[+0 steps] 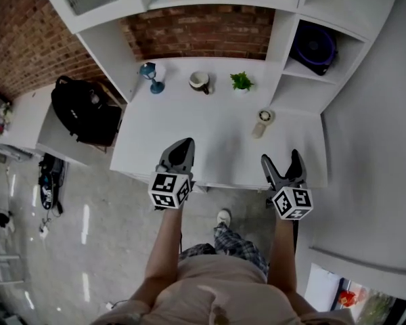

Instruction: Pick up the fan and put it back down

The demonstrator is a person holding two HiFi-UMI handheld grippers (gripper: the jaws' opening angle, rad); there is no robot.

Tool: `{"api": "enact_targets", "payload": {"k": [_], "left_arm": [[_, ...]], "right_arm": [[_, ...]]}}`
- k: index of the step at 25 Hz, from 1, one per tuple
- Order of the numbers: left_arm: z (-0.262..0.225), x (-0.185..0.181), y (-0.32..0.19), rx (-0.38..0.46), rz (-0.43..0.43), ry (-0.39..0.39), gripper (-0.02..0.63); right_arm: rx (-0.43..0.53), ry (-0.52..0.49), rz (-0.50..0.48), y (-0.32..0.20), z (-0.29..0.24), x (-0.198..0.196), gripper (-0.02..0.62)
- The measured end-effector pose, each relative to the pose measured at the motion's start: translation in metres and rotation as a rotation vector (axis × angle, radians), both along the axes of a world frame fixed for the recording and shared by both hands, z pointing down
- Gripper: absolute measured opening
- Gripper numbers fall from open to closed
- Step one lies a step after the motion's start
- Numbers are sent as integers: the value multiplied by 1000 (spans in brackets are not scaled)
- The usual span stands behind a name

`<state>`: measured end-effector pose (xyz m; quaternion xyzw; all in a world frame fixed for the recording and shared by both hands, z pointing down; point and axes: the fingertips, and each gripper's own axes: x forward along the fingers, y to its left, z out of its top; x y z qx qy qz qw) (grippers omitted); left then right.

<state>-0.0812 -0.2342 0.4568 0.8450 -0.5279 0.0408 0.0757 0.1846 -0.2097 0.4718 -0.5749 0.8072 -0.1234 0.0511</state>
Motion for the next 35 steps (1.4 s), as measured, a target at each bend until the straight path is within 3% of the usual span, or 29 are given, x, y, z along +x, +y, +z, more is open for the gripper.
{"api": "enact_targets", "payload": {"k": [11,20,35], "left_arm": [[13,5,-70,-41,-5,6,28],[25,15,-116,-56,50,23,28],[104,58,-186,-174,113,47,28]], "right_arm": [[-52,21,-17,-75,12,-3,483],[-95,42,14,-115,20,-14,483],[-391,144,106,-190,133,-15,482]]}}
